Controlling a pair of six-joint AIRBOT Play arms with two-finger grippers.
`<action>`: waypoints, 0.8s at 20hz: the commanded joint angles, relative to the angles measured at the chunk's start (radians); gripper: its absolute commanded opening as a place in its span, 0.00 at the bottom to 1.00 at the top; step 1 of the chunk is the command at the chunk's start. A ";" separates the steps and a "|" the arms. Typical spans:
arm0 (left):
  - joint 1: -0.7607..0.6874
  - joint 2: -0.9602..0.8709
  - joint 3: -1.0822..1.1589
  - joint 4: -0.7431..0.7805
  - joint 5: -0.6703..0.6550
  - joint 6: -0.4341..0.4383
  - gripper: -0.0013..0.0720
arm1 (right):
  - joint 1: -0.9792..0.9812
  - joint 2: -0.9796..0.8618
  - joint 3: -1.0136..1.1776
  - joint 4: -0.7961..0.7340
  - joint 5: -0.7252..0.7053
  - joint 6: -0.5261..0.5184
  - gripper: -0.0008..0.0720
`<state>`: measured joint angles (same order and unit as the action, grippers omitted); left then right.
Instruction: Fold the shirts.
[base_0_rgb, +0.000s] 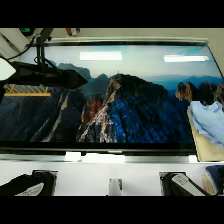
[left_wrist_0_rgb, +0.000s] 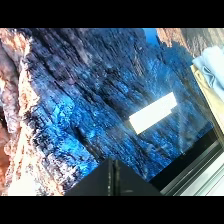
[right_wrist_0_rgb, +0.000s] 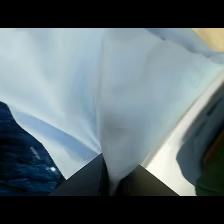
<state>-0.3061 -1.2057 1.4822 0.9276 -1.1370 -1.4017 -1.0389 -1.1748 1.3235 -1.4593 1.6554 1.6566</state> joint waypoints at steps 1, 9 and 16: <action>0.000 0.000 0.000 0.000 -0.002 0.002 0.06 | 0.000 0.009 -0.069 -0.142 -0.003 -0.008 0.05; 0.001 0.000 0.000 -0.001 0.000 0.003 0.06 | 0.000 0.009 -0.121 -0.049 -0.141 -0.061 0.93; 0.000 -0.031 0.179 0.674 -0.056 -0.104 0.06 | 0.225 0.009 0.182 0.184 -0.430 -0.247 0.88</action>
<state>-0.3061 -1.2175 1.5684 1.2194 -1.1526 -1.4273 -0.9329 -1.1664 1.3926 -1.3346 1.3651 1.4693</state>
